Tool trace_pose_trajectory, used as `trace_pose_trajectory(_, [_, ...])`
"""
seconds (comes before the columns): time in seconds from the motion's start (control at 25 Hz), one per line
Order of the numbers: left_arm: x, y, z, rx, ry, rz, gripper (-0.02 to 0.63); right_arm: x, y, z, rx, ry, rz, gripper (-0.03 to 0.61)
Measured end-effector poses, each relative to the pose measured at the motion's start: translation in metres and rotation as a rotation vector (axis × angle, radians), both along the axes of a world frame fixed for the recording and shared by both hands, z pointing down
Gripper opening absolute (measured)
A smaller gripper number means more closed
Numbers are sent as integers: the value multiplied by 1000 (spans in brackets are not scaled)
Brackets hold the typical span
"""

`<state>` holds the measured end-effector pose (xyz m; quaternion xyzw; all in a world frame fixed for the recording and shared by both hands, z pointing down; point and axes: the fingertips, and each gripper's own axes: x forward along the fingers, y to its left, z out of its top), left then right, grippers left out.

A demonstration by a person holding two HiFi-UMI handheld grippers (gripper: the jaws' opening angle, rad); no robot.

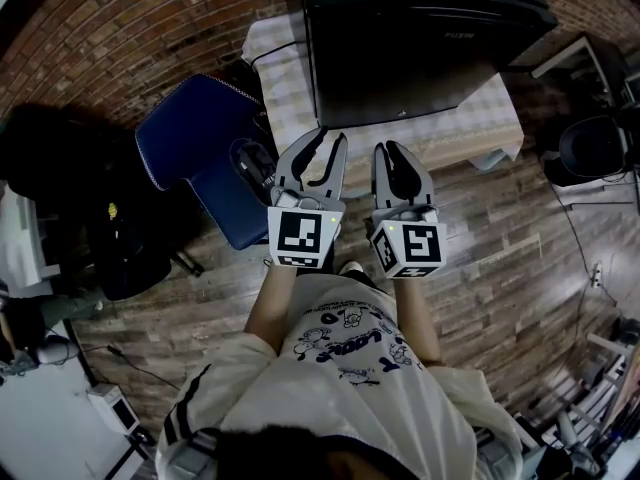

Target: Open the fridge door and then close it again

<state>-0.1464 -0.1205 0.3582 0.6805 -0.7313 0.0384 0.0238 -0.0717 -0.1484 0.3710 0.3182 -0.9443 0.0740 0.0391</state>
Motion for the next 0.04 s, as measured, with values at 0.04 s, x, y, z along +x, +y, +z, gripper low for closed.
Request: trace_pose_trajectory(0.04, [0,1,0,0,0,0,98,0,0,0,1,0,1,67])
